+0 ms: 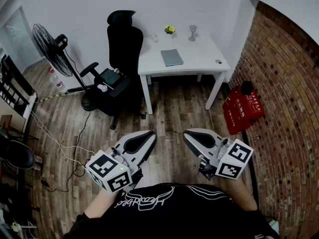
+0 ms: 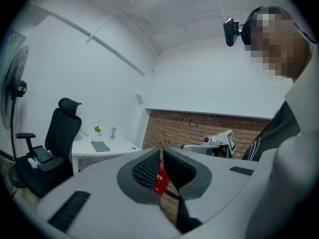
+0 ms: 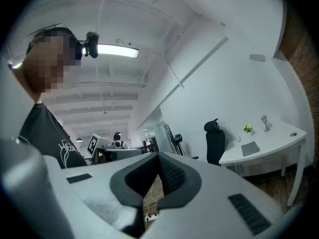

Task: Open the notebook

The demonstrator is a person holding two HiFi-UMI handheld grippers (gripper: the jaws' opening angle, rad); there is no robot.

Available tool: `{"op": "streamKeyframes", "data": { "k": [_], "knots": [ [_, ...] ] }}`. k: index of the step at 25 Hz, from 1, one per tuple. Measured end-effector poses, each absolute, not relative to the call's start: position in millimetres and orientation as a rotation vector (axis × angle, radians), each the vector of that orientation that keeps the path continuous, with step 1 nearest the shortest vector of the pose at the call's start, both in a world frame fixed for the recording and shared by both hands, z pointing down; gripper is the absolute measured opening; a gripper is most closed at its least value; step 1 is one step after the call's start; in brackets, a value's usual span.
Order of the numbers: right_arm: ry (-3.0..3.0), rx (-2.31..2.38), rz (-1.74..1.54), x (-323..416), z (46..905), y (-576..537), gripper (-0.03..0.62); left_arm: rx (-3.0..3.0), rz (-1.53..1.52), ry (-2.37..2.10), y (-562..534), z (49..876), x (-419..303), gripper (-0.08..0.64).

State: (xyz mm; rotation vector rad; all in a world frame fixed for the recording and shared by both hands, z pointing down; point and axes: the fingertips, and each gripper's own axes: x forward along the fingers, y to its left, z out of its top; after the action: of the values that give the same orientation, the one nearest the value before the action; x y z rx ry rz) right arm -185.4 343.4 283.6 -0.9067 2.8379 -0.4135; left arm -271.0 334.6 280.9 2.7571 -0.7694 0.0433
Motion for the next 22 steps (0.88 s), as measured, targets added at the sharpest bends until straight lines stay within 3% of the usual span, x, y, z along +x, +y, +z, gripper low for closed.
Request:
{"op": "streamKeyframes", "data": {
  "k": [22],
  "knots": [
    [2.804, -0.968, -0.380, -109.3, 284.1, 329.5, 0.000, 2.790, 0.084, -0.801, 317.5, 286.5, -201.4, 0.072]
  ]
}}
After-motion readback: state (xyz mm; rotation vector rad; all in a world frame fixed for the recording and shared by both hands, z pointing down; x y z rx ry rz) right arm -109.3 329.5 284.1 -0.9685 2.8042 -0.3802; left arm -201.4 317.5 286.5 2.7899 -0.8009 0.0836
